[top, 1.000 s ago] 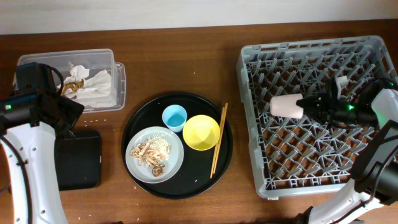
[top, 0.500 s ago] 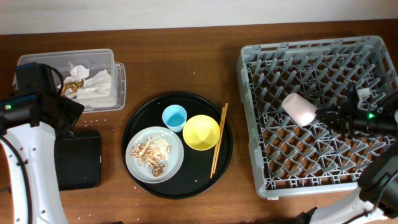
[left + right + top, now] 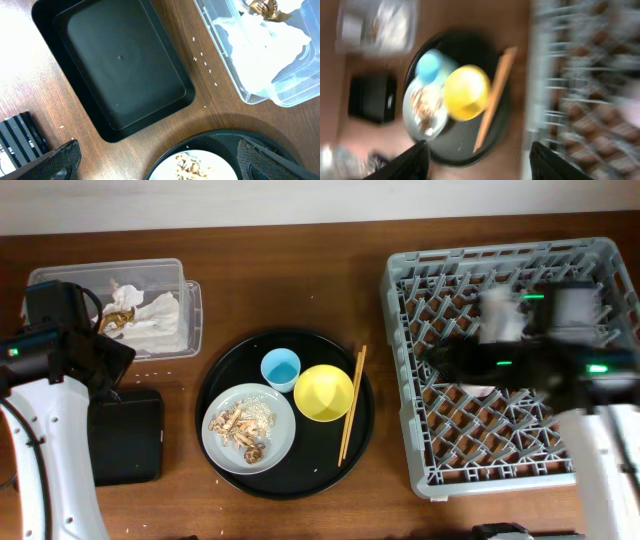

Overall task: Sort waste into correct bins and load items into the dishwasher rack
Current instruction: 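Move the right gripper back to the blue cup and grasp it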

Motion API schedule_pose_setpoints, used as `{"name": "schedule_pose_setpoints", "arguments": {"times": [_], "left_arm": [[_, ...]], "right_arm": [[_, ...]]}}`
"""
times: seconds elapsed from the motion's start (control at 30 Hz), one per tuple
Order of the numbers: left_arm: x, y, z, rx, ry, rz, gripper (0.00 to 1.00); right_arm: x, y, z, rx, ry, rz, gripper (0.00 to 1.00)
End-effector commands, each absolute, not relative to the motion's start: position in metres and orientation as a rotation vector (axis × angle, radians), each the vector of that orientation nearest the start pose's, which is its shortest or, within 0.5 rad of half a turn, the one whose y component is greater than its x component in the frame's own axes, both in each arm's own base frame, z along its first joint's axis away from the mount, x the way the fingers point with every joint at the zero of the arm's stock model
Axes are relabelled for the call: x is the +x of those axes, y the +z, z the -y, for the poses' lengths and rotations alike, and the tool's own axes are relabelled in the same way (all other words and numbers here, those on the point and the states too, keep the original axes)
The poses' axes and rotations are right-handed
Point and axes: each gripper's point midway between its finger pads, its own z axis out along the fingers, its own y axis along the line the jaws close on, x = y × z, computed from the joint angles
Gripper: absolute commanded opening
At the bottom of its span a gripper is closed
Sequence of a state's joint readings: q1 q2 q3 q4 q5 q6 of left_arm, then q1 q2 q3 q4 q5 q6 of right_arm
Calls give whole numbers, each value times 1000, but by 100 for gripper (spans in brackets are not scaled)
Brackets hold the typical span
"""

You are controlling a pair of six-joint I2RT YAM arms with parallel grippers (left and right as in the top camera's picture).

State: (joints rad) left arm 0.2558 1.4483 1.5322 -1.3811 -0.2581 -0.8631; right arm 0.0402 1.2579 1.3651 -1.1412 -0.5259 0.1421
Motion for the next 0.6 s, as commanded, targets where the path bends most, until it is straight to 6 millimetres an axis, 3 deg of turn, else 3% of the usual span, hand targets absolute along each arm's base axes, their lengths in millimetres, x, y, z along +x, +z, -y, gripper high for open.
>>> {"name": "schedule_pose_setpoints", "arguments": {"times": [0.0, 0.03, 0.1, 0.17, 0.23, 0.3, 0.37, 0.4, 0.47, 0.5, 0.57], "left_arm": [[270, 225, -118, -1523, 243, -2342, 99], [270, 225, -118, -1523, 243, -2342, 99], [270, 225, -118, -1523, 243, -2342, 99], [270, 225, -118, -1523, 243, -2343, 99], [270, 225, -118, -1523, 243, -2342, 99], [270, 225, -118, -1523, 243, -2342, 99], [270, 225, -118, -1524, 244, -2343, 99], [270, 225, -118, -1524, 243, -2343, 99], [270, 225, -118, -1523, 243, -2342, 99], [270, 225, -118, -1524, 243, -2343, 99], [270, 225, -118, -1524, 243, -2343, 99]], "right_arm": [[291, 232, -160, -182, 410, -2632, 65], [291, 226, -171, -204, 375, -2643, 65], [283, 195, -221, -388, 330, -2703, 68], [265, 136, -263, -672, 220, -2806, 71], [267, 101, -272, -744, 80, -2825, 79], [274, 85, -283, -771, 23, -2802, 85], [287, 102, -302, -748, 104, -2736, 86], [297, 122, -313, -732, 149, -2689, 87], [294, 154, -340, -853, 342, -2638, 98], [290, 172, -349, -916, 434, -2626, 99], [299, 197, -354, -900, 454, -2620, 99]]}}
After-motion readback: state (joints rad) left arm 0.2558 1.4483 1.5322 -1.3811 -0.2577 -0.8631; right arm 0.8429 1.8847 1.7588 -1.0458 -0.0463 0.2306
